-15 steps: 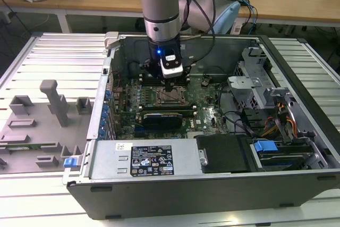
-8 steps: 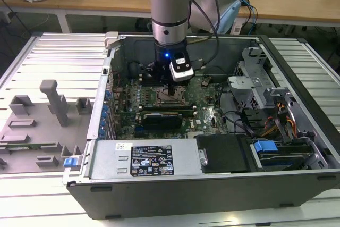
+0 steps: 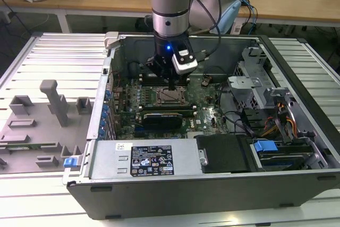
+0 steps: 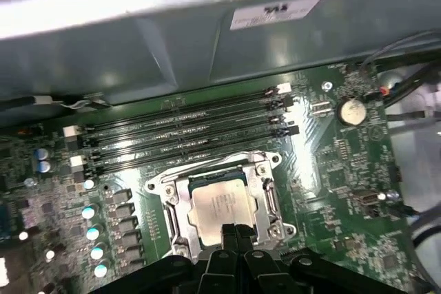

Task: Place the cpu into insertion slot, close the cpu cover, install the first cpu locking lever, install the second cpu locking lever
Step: 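Install the first cpu locking lever, then install the second cpu locking lever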

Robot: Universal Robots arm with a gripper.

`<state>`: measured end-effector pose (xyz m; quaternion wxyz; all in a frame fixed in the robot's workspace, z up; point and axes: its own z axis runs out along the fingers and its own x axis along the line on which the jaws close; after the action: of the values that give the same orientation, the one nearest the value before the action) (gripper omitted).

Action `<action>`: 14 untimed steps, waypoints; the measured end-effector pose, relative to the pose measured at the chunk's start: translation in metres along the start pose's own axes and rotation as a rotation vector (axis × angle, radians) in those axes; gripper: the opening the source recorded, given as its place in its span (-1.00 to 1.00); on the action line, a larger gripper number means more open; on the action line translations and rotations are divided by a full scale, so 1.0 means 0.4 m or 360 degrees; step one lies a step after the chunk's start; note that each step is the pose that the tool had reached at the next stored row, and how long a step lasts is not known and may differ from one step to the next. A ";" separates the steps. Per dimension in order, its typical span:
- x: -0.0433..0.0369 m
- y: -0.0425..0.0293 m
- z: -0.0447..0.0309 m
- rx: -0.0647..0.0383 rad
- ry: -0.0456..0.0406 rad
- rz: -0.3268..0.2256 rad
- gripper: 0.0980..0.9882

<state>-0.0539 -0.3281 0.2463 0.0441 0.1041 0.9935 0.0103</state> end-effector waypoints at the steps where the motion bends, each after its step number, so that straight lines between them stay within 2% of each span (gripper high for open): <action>1: -0.001 0.000 -0.006 0.0000 0.0000 0.0000 -0.98; 14: -0.001 0.000 -0.011 0.0000 0.0000 0.0000 -0.98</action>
<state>-0.0539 -0.3280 0.2509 0.0442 0.1040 0.9935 0.0103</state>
